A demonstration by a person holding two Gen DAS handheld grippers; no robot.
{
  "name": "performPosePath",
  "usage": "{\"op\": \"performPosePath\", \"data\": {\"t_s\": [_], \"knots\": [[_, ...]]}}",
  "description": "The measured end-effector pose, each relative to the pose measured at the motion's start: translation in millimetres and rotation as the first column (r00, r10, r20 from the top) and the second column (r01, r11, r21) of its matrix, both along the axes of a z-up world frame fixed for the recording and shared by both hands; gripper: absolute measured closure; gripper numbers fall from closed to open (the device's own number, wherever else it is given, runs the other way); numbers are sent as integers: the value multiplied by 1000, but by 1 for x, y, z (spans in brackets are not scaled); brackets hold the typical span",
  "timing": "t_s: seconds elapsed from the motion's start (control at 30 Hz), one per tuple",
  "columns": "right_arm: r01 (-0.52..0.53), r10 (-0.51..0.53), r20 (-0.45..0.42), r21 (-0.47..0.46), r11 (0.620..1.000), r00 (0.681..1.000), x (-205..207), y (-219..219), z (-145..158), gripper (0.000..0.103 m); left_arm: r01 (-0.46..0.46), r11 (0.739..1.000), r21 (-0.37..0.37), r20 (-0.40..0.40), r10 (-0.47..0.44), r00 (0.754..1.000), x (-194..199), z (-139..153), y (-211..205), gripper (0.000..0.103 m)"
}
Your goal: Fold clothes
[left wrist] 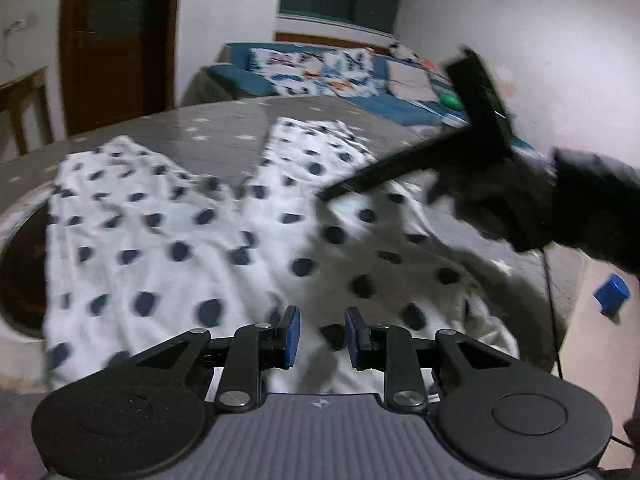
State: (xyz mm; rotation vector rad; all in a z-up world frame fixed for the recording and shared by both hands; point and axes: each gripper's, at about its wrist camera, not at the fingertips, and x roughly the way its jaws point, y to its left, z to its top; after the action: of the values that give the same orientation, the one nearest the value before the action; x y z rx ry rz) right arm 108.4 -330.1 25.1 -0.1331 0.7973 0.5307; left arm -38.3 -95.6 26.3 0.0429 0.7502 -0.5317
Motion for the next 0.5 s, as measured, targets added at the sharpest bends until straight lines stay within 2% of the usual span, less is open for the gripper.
{"op": "performPosePath", "data": {"t_s": [0.2, 0.5], "knots": [[42, -41, 29, -32, 999, 999, 31, -5, -4, 40, 65, 998, 4, -42, -64, 997, 3, -14, -14, 76], [118, -116, 57, -37, 992, 992, 85, -10, -9, 40, 93, 996, -5, -45, -93, 995, 1, -15, -14, 75]]}}
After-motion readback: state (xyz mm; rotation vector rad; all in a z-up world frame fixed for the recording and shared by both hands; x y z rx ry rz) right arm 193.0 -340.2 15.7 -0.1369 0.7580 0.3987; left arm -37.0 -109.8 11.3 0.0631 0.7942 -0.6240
